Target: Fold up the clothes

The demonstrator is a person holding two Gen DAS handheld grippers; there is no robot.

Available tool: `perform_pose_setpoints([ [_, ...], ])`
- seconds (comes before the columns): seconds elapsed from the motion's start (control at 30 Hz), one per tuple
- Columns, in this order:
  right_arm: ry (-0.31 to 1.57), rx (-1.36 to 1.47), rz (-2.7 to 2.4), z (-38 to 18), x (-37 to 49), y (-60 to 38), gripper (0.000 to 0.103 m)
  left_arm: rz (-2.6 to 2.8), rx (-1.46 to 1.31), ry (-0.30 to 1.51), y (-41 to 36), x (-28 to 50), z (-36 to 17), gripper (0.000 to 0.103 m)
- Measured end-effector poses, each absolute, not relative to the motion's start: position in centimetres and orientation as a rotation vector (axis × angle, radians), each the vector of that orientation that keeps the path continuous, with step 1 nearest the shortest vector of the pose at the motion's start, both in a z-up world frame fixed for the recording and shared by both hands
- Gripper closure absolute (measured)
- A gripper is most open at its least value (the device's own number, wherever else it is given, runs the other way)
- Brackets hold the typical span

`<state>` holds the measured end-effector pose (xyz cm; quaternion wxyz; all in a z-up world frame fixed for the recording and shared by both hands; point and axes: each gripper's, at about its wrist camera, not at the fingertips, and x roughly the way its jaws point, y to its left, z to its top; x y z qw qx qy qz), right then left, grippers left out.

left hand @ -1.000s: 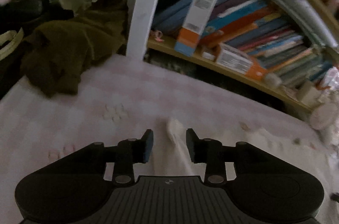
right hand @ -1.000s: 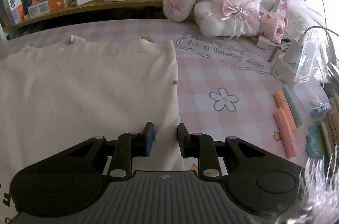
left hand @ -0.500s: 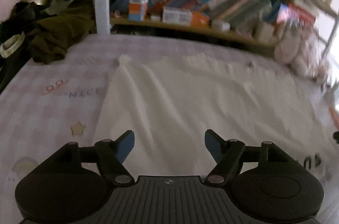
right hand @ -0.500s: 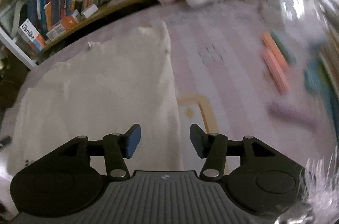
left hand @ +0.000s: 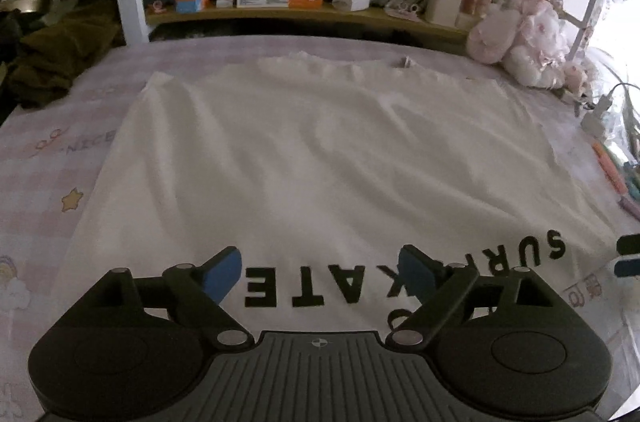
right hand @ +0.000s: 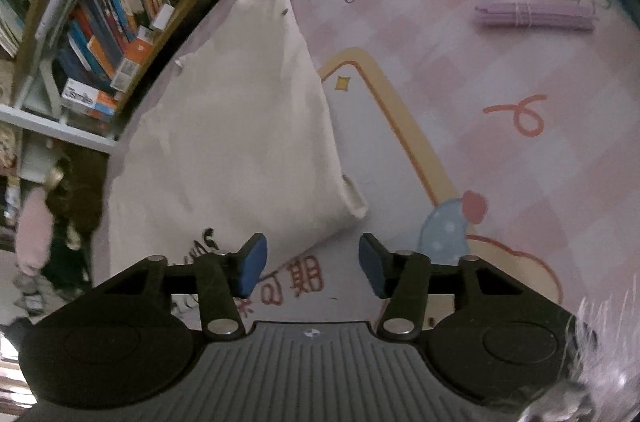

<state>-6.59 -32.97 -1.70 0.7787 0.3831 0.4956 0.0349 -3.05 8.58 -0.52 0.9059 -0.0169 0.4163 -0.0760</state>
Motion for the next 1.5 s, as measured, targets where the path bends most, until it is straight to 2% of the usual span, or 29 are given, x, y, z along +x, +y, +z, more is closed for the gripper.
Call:
perform_pose_setpoints([
  [0.1,1.061,0.881,0.024,-2.2,-6.2,-33.4,0.064,-0.121,-0.084,0.89,9.2,-3.3,-1.1,0.015],
  [0.17,1.066,0.915,0.017,-2.7,-5.8,-33.6,0.072,-0.095,-0.108,0.904,9.7,-3.5,-1.4,0.015],
  [0.23,1.07,0.9,0.046,-2.5,-5.2,-33.5,0.094,-0.076,-0.119,0.917,10.1,-3.6,-1.8,0.015],
  [0.43,0.919,0.858,0.177,2.3,-6.3,-33.9,0.095,-0.04,-0.045,0.947,10.5,-3.5,-2.1,0.015],
  [0.6,1.069,0.806,0.059,-2.0,-5.4,-33.6,0.095,-0.041,-0.032,0.955,10.7,-3.4,-2.1,0.014],
  [0.67,1.053,0.771,0.052,-2.0,-5.5,-33.4,0.092,-0.034,-0.014,0.967,10.7,-3.4,-2.0,0.014],
  [0.73,1.033,0.694,0.038,-1.4,-5.7,-33.2,0.08,-0.02,-0.008,0.971,10.9,-3.6,-1.9,0.014],
  [0.8,1.008,0.605,0.021,-0.6,-5.9,-32.8,0.076,-0.007,-0.019,0.964,11.3,-4.1,-1.7,0.014],
  [1.03,0.821,0.239,0.096,2.6,-6.3,-29.5,0.074,0.071,-0.122,0.93,13.6,-5.7,-1.0,0.014],
  [1.27,0.862,0.088,0.23,0.4,-5.6,-24.9,0.075,0.177,-0.283,0.923,16.6,-7.3,-0.5,0.014],
  [1.37,0.867,0.056,0.235,0.1,-5.6,-24.7,0.08,0.213,-0.385,0.91,18.6,-8.3,-0.4,0.019],
  [1.43,0.869,0.036,0.239,-0.1,-5.7,-24.6,0.081,0.238,-0.474,0.897,20.0,-8.9,-0.5,0.027],
  [1.5,0.87,0.015,0.243,-0.3,-5.7,-24.5,0.081,0.265,-0.602,0.878,21.4,-9.2,-0.9,0.043],
])
